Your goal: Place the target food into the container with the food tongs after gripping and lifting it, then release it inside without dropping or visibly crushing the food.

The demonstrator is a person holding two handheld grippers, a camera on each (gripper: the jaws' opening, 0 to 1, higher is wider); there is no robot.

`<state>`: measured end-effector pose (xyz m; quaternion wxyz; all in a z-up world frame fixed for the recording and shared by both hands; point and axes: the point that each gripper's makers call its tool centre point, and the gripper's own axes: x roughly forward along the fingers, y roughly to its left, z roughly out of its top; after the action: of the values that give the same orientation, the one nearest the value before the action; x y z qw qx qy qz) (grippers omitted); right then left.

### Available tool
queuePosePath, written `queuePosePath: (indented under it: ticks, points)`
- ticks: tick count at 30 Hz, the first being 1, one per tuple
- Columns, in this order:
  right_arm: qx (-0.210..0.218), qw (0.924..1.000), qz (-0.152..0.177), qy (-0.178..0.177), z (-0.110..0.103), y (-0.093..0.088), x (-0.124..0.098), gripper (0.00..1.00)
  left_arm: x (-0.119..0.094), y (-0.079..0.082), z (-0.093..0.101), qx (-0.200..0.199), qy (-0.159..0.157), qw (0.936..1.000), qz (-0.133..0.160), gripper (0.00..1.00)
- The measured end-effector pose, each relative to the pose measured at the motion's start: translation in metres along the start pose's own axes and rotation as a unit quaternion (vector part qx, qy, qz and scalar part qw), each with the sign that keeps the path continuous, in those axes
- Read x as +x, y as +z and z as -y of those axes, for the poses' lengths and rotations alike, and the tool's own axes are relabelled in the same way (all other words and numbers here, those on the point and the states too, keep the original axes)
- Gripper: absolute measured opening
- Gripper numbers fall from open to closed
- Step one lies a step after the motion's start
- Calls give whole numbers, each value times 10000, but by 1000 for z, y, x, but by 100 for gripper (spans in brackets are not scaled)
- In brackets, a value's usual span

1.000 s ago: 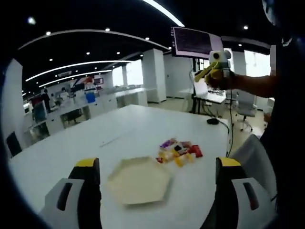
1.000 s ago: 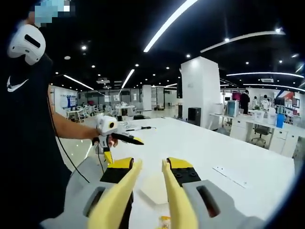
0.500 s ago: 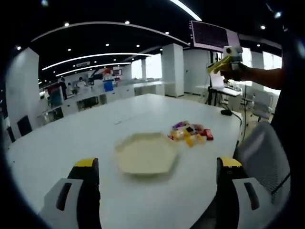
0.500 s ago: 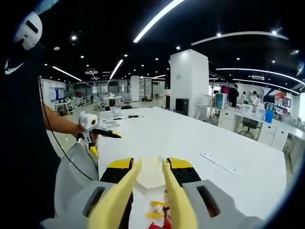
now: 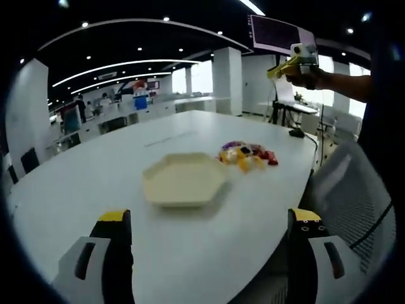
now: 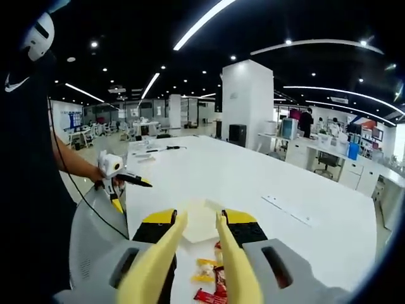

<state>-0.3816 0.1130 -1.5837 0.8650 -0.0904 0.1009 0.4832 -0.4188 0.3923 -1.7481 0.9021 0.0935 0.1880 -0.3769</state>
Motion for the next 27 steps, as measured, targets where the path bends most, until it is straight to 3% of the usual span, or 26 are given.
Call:
queuePosePath:
  ticks: [3, 8, 14, 20, 27]
  points:
    - [-13, 10000, -25, 19, -1, -1, 2, 27, 2, 2, -1, 22, -29, 10000, 83, 99]
    - [-23, 10000, -73, 27, -2, -3, 5, 27, 4, -4, 0, 83, -98, 9999, -26, 99]
    - [18, 9999, -102, 31, 1, -6, 7, 26, 3, 11, -7, -1, -5, 9999, 165, 99]
    - [29, 9998, -174, -21, 4, -16, 11, 25, 11, -5, -5, 23, 56, 10000, -39, 99]
    - [77, 9997, -246, -13, 4, -26, 17, 25, 14, -8, 3, 172, -130, 9997, -131, 99]
